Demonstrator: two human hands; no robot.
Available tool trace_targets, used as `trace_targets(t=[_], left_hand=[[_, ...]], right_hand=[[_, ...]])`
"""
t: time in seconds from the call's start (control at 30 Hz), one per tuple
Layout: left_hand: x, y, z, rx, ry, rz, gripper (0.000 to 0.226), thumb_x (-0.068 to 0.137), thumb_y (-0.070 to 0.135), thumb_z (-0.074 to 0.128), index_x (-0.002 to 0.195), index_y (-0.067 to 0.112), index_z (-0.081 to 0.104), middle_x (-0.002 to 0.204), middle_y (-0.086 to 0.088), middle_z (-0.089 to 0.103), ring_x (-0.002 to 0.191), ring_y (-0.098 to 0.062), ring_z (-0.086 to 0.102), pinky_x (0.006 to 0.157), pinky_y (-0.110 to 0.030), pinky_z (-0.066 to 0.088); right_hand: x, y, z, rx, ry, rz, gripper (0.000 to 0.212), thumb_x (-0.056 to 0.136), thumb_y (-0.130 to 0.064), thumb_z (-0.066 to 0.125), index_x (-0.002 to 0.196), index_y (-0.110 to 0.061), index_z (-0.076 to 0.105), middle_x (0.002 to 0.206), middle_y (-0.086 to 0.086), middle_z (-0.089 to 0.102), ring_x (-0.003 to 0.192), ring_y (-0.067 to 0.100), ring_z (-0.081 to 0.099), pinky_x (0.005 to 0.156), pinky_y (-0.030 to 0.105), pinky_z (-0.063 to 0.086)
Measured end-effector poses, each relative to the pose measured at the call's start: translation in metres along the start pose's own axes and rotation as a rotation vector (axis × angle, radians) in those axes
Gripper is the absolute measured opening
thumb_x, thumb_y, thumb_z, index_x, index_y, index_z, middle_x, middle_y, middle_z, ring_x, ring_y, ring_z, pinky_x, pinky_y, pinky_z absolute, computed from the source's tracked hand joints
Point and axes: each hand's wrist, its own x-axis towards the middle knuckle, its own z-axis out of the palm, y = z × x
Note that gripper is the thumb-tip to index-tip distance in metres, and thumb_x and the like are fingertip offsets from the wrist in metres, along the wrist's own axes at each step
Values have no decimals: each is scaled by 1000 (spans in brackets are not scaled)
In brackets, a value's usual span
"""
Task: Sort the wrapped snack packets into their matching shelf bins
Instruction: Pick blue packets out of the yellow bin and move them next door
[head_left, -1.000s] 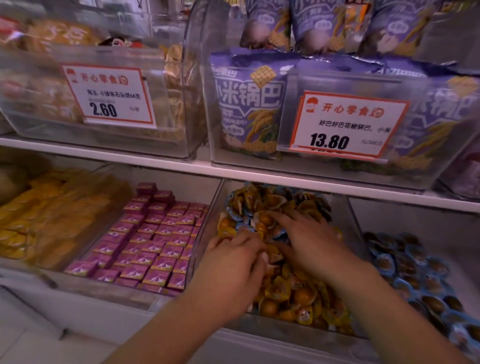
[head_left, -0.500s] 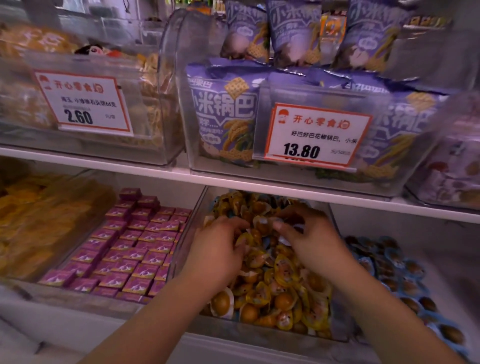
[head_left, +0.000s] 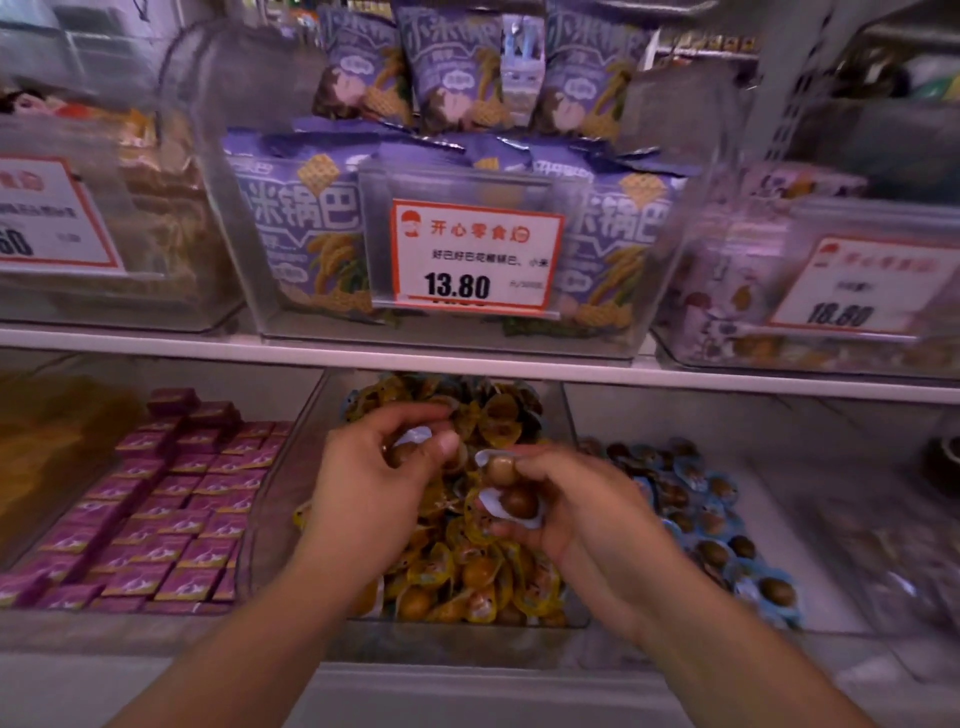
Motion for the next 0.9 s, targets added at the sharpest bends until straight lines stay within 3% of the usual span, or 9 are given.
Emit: trace_targets(t=[0.13,0.23,0.3,0.43,0.5,0.6,0.7,0.8,0.9], left_hand=[[-27,24,33,-30,-127,122,30,93,37,53,121,43,58,116,27,65,110,5,60,89,-12,46],[-42,32,54,198,-290,217,51,92,52,38,143,45,34,140,27,44,134,1,39,115,-33,32],[-41,35,57,289,-351,249,73,84,62,36,151,37,20,152,16,31,143,-5,25,119,-36,23],[-34,40,57,259,-412,287,89,77,67,45,153,41,5,148,27,19,141,9,15,110,-5,12],[-34,41,59,267,-430,314,91,78,69,48,152,42,4,143,34,18,138,16,15,104,2,11],[-33,38,65,259,-427,314,92,74,66,48,148,49,-4,142,35,16,139,10,18,105,0,14],[-31,36,67,203,-482,294,97,70,72,55,133,67,-19,136,56,0,135,23,11,102,3,15],[-25,33,64,164,-539,250,89,75,81,50,144,63,-4,145,50,9,136,22,14,105,-4,22],[-16,22,56,331,-436,300,56,85,69,43,138,52,39,133,44,37,127,15,37,104,-17,38]], right_hand=[[-14,-1,10,143,-91,144,41,97,-36,50,122,-8,68,110,12,72,102,26,68,87,40,54],[-18,-5,3,182,1,119,37,98,-33,54,124,-11,67,120,11,70,118,22,63,106,36,45],[-22,-9,-9,94,36,46,30,97,-22,57,119,-6,68,117,16,71,113,25,65,102,37,49],[-28,-20,-28,-87,68,-35,12,87,-10,68,98,-10,74,100,17,74,91,21,71,72,31,55],[-29,-26,-34,-121,21,-31,17,81,-12,72,98,-11,73,98,15,73,87,18,71,69,30,54],[-31,-32,-38,-155,-133,-25,36,74,-17,77,109,-10,70,101,15,72,91,21,70,66,27,55],[-27,-33,-45,-279,-124,-120,32,70,-18,85,100,-19,73,94,13,73,87,25,72,70,29,56],[-13,-48,-70,-321,-3,-204,33,60,-26,89,89,-22,75,89,7,74,82,27,73,61,30,54],[19,-56,-116,-450,350,-217,25,72,-18,85,93,-13,73,99,17,73,89,30,72,67,39,59]])
